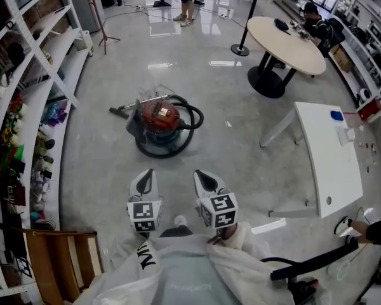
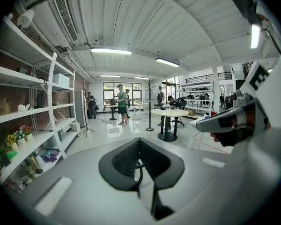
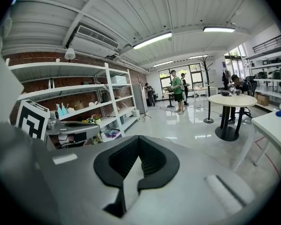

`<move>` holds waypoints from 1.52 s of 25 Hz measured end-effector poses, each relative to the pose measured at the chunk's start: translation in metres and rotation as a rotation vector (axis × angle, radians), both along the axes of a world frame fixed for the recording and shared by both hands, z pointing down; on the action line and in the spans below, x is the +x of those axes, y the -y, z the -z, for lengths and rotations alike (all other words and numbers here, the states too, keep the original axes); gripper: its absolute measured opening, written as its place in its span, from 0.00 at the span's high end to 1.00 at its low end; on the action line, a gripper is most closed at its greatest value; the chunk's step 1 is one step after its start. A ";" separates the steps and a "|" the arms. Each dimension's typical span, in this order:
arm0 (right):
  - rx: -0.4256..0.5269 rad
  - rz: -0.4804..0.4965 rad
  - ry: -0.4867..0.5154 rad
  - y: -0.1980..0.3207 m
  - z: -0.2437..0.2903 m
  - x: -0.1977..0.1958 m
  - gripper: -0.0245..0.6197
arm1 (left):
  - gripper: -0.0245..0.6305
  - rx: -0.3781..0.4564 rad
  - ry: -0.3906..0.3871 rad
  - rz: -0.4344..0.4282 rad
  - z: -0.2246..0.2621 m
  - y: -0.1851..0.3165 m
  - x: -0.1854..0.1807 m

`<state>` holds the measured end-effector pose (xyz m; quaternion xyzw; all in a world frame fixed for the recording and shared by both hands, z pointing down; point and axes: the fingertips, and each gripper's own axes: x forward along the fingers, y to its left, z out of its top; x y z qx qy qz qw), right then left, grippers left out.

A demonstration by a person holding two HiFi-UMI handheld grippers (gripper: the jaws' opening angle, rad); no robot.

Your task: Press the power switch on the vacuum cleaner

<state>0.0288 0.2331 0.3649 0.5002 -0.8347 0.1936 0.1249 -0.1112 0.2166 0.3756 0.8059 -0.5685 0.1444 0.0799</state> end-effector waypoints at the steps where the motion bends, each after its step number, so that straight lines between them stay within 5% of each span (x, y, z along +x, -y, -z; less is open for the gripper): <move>1: 0.000 -0.001 0.000 0.004 0.000 -0.003 0.96 | 0.96 0.003 0.000 -0.002 0.000 0.005 -0.003; 38: 0.002 0.000 -0.021 0.076 -0.001 -0.009 0.96 | 0.96 0.007 -0.024 0.022 -0.003 0.074 -0.015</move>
